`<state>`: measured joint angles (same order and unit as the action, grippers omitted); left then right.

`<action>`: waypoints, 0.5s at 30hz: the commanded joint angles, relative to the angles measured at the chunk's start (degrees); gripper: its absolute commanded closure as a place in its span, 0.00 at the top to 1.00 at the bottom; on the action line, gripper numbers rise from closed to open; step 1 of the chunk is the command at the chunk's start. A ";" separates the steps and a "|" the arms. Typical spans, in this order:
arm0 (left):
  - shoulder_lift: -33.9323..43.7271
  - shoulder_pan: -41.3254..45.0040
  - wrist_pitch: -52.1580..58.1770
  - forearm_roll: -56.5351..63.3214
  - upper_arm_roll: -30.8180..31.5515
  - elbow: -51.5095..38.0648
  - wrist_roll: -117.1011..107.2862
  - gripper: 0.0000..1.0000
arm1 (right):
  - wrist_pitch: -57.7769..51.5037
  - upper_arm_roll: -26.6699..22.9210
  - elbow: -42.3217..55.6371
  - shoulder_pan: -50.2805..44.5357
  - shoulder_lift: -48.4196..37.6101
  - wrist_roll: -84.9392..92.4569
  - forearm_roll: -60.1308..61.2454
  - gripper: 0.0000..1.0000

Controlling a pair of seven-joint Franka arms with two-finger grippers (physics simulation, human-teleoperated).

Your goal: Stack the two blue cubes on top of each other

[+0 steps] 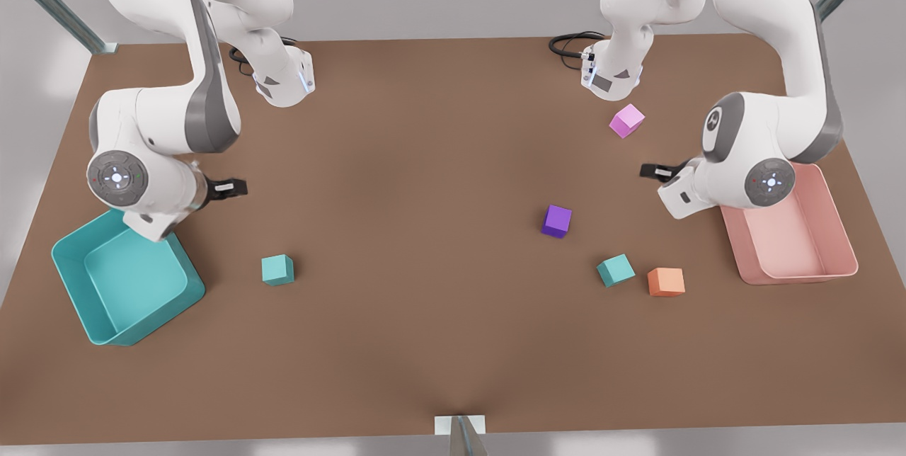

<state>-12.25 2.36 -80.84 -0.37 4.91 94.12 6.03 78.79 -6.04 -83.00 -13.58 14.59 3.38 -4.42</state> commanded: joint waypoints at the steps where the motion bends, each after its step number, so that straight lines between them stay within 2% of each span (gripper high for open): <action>1: -0.06 -0.07 -9.60 0.02 0.01 0.01 4.52 1.00 | 8.75 -0.02 0.03 -0.13 0.00 3.65 -0.06 1.00; 4: -0.67 -0.16 -8.72 0.02 0.01 0.01 4.52 1.00 | 7.87 0.15 -1.63 -0.48 3.59 7.41 -0.50 1.00; 5: -0.76 -0.16 -8.63 0.02 0.01 0.01 4.52 1.00 | 13.91 0.15 -1.90 -0.48 8.07 7.52 -0.15 1.00; 7: -0.85 -0.16 -8.37 0.02 0.01 0.01 4.52 1.00 | 26.83 0.15 -6.20 0.04 11.60 7.34 0.20 1.00; 11: -1.11 -0.16 -7.76 0.02 -0.07 0.01 4.52 1.00 | 40.29 0.15 -7.97 1.98 19.33 7.43 2.93 1.00; 12: -1.11 -0.16 -7.41 0.02 0.01 0.10 4.52 1.00 | 43.29 0.15 -9.72 1.98 19.69 7.43 2.93 1.00; 15: -1.11 -0.16 -7.14 0.02 0.01 0.10 4.52 1.00 | 43.20 0.15 -9.81 1.98 20.83 8.13 4.86 1.00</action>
<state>-13.42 2.20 -87.94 -0.38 4.90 94.18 8.59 112.41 -5.88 -92.69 -11.61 35.09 7.39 -1.26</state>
